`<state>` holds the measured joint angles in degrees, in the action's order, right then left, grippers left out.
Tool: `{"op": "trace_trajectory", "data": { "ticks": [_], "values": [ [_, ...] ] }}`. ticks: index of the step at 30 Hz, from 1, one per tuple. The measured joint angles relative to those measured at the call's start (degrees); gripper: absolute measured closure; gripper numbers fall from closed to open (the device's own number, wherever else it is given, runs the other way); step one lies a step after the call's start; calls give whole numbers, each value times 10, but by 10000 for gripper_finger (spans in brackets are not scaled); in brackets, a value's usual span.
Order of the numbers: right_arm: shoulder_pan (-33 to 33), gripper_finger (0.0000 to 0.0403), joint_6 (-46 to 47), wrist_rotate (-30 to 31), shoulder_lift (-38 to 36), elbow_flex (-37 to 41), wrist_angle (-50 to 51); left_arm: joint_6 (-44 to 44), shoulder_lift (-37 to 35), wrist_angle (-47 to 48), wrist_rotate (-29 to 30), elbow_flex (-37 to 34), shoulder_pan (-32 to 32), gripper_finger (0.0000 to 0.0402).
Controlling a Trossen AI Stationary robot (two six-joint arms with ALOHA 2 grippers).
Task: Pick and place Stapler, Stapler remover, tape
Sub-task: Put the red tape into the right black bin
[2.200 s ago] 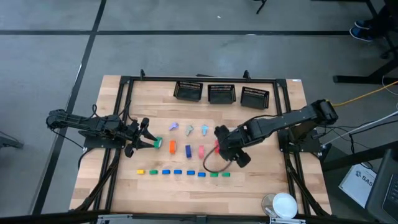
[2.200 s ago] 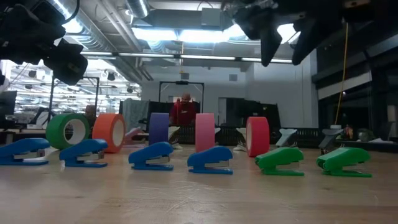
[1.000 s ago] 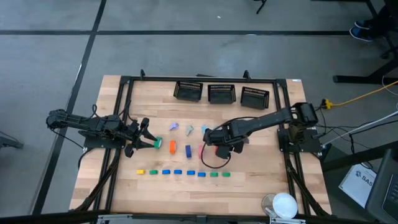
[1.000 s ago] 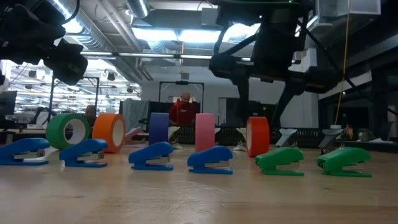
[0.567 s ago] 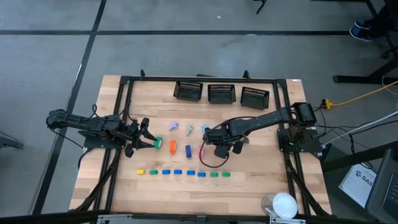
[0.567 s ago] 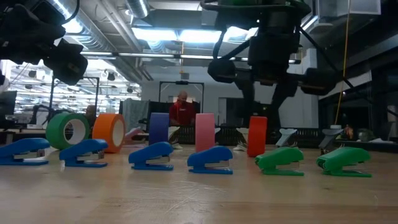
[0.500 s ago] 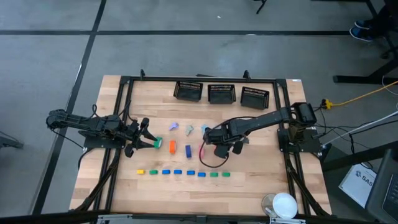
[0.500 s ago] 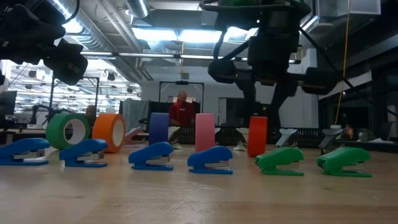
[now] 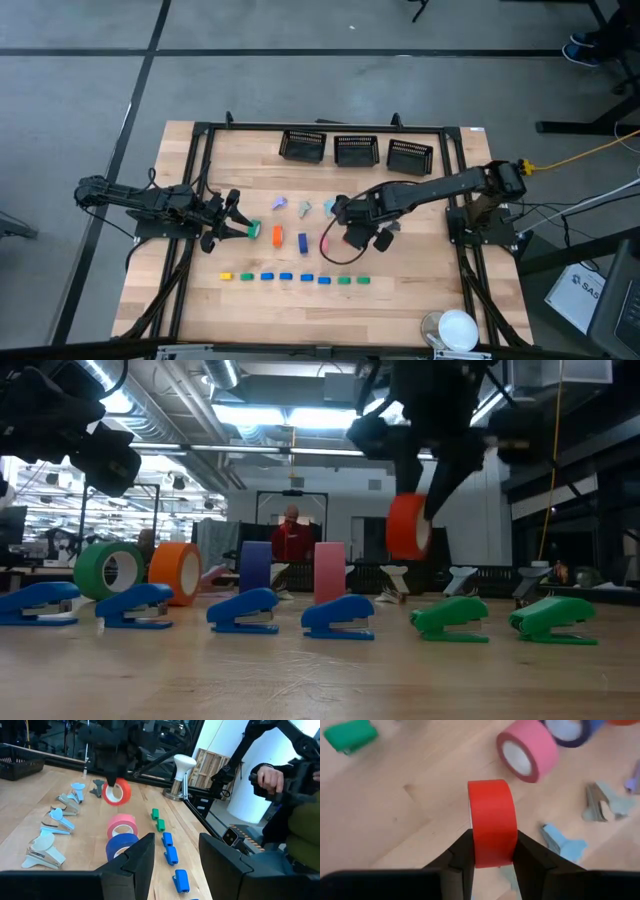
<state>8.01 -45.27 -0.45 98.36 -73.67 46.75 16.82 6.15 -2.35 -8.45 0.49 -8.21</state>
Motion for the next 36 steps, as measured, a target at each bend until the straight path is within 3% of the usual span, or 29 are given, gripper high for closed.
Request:
{"op": "trace_trajectory", "data": {
  "ticks": [16, 25, 36],
  "values": [
    [-80, 295, 198, -4, -156, 0, 30, 0, 0, 0, 0, 0, 0, 251],
    [-119, 295, 338, 149, -215, 0, 33, 0, 0, 0, 0, 0, 0, 251],
    [-224, 294, 455, 182, -248, 0, 43, 0, 0, 0, 0, 0, 0, 251]
  ]
}}
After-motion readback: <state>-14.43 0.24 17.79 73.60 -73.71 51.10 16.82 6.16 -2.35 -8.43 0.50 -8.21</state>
